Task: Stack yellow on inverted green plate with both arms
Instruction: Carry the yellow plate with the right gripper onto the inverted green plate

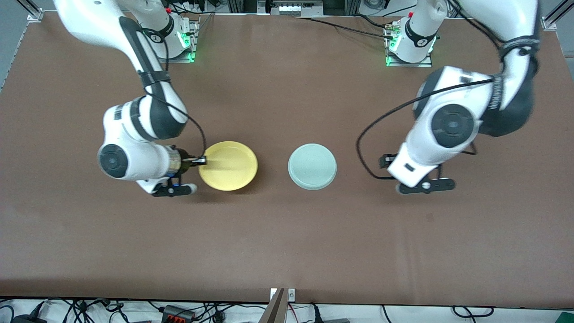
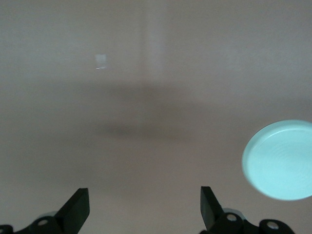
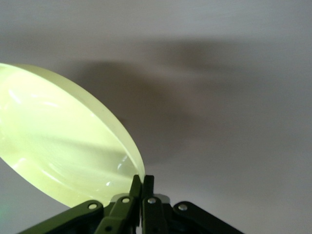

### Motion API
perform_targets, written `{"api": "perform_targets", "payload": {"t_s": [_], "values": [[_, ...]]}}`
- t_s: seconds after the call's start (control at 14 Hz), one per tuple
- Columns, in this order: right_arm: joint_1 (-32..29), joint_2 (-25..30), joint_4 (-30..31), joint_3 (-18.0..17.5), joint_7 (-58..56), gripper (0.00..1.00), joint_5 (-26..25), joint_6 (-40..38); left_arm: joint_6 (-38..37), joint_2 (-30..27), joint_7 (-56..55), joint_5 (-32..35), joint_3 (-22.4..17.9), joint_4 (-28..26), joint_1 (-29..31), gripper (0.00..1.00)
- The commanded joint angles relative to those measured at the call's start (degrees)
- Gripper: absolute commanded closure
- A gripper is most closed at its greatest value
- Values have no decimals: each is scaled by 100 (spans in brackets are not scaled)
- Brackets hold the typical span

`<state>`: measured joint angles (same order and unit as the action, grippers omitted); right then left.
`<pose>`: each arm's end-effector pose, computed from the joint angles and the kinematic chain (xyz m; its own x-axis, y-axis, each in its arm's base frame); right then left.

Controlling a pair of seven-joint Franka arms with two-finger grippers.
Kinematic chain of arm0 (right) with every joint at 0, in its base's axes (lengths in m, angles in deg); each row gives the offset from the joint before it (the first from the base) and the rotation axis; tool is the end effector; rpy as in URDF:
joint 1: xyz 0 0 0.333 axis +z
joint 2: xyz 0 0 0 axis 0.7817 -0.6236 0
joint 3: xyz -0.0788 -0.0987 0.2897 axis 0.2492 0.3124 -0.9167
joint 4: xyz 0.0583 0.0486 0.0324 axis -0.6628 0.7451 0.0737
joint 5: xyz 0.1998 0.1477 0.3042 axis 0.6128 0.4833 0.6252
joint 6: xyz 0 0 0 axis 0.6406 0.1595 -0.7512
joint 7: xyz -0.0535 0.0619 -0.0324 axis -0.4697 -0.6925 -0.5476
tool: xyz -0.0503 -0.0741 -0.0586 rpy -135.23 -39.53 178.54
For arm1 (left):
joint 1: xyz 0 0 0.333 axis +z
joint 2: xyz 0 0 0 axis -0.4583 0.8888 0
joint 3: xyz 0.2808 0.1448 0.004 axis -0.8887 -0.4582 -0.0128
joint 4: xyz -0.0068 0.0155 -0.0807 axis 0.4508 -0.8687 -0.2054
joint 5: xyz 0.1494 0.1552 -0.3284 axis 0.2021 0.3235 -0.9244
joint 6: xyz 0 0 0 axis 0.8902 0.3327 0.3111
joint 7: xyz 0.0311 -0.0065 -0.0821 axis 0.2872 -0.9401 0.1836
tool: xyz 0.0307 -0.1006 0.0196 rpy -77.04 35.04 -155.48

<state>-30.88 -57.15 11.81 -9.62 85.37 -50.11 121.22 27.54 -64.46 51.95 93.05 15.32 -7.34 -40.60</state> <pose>0.6317 0.2528 0.3100 0.9534 0.0762 -0.2919 0.0095 -0.9747 -0.2234 0.6431 -0.1761 0.4535 0.9867 0.0671 -0.1480 0.0471 -0.9898 -0.1345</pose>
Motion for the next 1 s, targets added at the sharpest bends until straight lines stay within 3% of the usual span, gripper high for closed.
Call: {"api": "perform_targets", "payload": {"t_s": [0.0,0.14,0.43,0.71,0.93], "values": [[449,-454,-531,39,643,100,238,-42,-322,-361,816,-196,101,-133,399,0],[714,-665,-628,30,971,100,360,281,-446,-563,1238,-458,101,-133,558,0],[1110,-999,-926,30,1077,100,1369,388,-455,-836,1803,-671,84,-72,998,0],[1453,-1342,-1226,30,1366,100,1565,625,-815,-1134,2171,-758,14,-36,1208,0],[1594,-1737,-1559,30,1717,100,1565,827,-798,-1705,2312,-890,5,-465,1288,0]]}}
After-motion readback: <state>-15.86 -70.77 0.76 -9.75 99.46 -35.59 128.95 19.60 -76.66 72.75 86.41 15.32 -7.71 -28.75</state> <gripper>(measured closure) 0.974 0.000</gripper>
